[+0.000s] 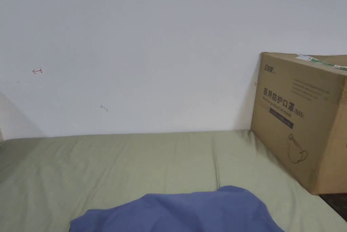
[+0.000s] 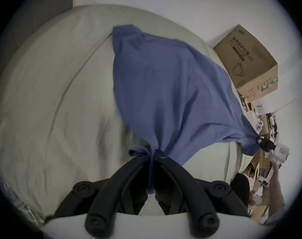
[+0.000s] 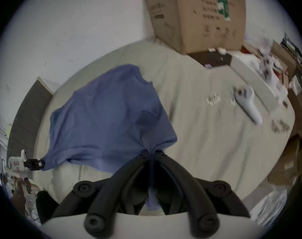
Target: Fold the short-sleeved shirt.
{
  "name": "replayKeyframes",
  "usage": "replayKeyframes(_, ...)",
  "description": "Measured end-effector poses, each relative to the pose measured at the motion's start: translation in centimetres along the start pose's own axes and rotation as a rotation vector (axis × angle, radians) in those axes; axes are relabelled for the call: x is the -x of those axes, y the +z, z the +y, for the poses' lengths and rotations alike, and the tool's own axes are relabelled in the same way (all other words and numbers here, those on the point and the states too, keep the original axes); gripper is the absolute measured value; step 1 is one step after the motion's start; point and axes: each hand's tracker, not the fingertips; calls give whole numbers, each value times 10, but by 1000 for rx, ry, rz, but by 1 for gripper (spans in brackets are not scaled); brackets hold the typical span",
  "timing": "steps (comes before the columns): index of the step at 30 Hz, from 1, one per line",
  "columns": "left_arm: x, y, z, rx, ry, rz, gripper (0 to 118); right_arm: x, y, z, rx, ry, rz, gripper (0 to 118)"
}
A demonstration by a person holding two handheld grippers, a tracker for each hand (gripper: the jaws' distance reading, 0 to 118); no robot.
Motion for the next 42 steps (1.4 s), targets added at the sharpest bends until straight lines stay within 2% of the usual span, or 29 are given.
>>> replayKeyframes(3, 1, 24, -31, -13, 42, -25, 5, -13, 25, -33, -9, -60, 12, 3)
replayKeyframes(6, 5, 49, -50, -38, 72, -33, 5, -16, 50, -53, -17, -63, 2, 3)
replayKeyframes(10, 3, 81, -60, -107, 57, -24, 5, -7, 71, -57, -7, 44, 5, 3)
replayKeyframes(11, 2, 87, -60, -126, 55, -22, 5, -12, 75, -64, -24, 28, -11, 3)
replayKeyframes(14, -4, 94, -51, -165, 57, -18, 5, 4, 78, -56, -49, 47, 12, 3)
replayKeyframes(15, -6, 93, -47, -171, 53, -14, 5, 26, 78, -49, -51, 67, 29, 3)
replayKeyframes(19, -6, 78, -29, -168, 34, 0, 6, 54, 47, -31, -50, 114, 68, 4)
replayKeyframes(20, -6, 73, -26, -166, 27, -2, 14, 60, 34, -27, -38, 128, 47, 9)
replayKeyframes(21, -6, 67, -23, -168, 19, 2, 27, 66, 20, -22, -21, 138, 24, 26)
replayKeyframes(22, -11, 66, -23, -167, 15, 5, 47, 70, 9, -20, -1, 147, -5, 56)
replayKeyframes(23, -11, 61, -21, -170, 16, 12, 83, 64, -9, -20, 17, 149, -28, 92)
replayKeyframes(24, -8, 58, -19, -177, 26, 23, 99, 66, -17, -18, 26, 145, -35, 97)
replayKeyframes(27, -6, 60, -19, -179, 83, 12, 108, 72, -31, -9, 61, 72, -36, 104)
replayKeyframes(30, -1, 72, -18, -220, 104, -48, 106, 79, -19, -9, 12, 62, 10, 104)
replayKeyframes(34, -2, 87, -19, -281, 87, -66, 106, 101, 11, -11, -101, 129, 24, 104)
replayKeyframes(35, -5, 94, -20, -330, 73, -49, 106, 106, 16, -11, -137, 161, 55, 104)
replayKeyframes(36, -9, 102, -20, -375, 60, -31, 105, 111, 26, -10, -185, 167, 73, 102)
replayKeyframes(37, -12, 107, -21, -407, 49, -25, 103, 115, 33, -9, -221, 167, 90, 95)
replayKeyframes(38, -20, 114, -23, -436, 26, -31, 90, 118, 40, -7, -255, 162, 123, 68)
replayKeyframes(39, -24, 120, -23, -458, 3, -50, 69, 134, 68, -7, -282, 164, 178, 38)
replayKeyframes(40, -27, 124, -23, -471, -21, -63, 38, 137, 73, -5, -307, 161, 235, 11)
replayKeyframes(41, -33, 127, -23, -492, -46, -48, 0, 141, 74, -3, -321, 161, 278, 9)
replayKeyframes(42, -31, 124, -17, -507, -68, -9, 0, 146, 73, 0, -323, 160, 286, 8)
